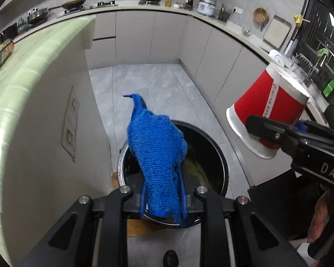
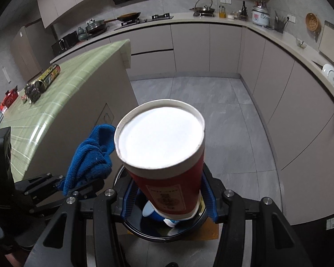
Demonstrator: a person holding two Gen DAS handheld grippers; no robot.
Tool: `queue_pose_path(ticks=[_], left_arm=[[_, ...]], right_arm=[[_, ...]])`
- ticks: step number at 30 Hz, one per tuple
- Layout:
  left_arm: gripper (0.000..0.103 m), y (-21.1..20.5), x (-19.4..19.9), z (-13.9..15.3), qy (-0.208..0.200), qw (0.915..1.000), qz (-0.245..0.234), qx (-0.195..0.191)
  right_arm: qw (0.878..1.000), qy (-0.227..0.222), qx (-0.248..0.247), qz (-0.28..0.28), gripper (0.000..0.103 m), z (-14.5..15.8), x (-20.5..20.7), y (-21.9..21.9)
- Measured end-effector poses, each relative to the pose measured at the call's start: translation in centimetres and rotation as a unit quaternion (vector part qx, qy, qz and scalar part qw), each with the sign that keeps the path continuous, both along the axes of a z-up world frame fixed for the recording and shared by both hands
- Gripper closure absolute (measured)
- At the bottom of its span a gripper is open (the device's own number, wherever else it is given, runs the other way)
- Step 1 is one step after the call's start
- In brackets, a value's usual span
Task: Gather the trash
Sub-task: 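Open both tools to drop the blue cloth and red cup into the bin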
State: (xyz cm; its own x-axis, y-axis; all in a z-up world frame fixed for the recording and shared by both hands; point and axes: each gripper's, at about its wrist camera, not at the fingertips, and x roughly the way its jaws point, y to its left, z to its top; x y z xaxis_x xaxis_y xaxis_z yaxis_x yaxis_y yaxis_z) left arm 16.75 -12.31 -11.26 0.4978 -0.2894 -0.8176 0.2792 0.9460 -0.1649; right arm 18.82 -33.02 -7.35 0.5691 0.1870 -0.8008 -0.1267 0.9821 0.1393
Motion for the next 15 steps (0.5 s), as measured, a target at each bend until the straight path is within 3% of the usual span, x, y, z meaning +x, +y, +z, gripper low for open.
queue_pose_path(ticks=[15], left_arm=[[0.078,-2.9,1.1,-6.0,0.049,0.9987,0.011,0.012]], right_arm=[[0.998,0.054,0.022,0.037,0.049,-7.3,3.8,-0.1]])
